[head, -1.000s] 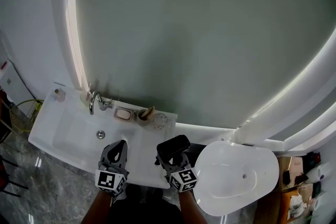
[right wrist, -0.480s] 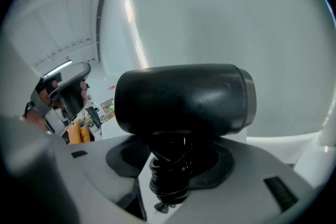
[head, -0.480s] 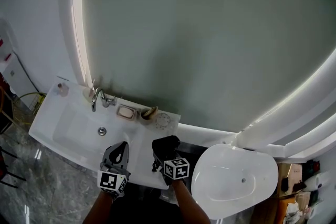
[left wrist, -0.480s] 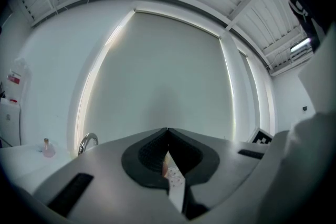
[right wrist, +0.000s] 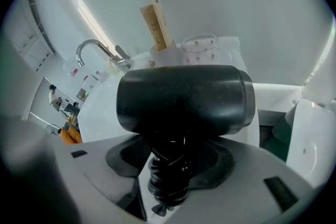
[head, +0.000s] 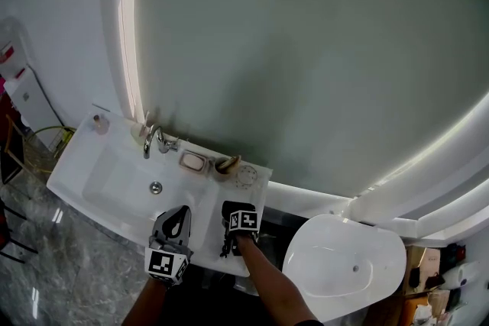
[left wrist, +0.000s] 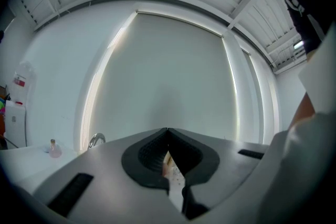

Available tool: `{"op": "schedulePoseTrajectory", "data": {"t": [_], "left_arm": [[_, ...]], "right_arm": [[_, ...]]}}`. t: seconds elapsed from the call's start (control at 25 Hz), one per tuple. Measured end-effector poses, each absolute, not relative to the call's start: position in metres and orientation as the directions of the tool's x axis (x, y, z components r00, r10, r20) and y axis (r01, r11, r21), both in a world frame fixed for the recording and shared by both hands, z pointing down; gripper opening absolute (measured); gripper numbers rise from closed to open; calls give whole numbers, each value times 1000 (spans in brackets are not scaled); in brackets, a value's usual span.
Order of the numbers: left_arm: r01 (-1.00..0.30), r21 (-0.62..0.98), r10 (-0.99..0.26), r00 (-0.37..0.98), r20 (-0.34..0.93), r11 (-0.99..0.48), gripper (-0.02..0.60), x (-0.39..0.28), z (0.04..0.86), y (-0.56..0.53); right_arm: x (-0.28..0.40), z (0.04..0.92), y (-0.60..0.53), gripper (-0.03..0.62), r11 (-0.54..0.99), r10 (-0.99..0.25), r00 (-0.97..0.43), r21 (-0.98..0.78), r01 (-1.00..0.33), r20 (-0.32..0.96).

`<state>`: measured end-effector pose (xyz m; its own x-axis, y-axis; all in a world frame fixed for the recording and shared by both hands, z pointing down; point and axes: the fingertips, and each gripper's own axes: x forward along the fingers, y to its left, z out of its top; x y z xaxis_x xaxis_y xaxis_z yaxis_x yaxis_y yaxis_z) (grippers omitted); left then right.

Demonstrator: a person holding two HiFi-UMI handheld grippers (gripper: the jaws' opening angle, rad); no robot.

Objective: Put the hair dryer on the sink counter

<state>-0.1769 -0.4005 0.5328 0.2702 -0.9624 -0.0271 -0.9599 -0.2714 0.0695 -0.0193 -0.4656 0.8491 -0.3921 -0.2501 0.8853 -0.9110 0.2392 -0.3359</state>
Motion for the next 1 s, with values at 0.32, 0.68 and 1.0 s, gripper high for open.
{"op": "schedulePoseTrajectory", "data": {"t": [0.32, 0.68, 1.0], "left_arm": [[-969, 86, -973, 231, -20, -231, 25, -194, 536, -395], [-972, 85, -975, 221, 1, -220, 25, -197, 543, -392], [-970, 82, -974, 228, 6, -227, 25, -190, 544, -398]], "right_arm": [[-26, 877, -472, 227, 191, -102, -298, -275, -942, 949], [-21, 893, -476, 227, 137, -61, -272, -261, -955, 960], [-22, 895, -482, 232, 146, -67, -250, -239, -960, 966]]}}
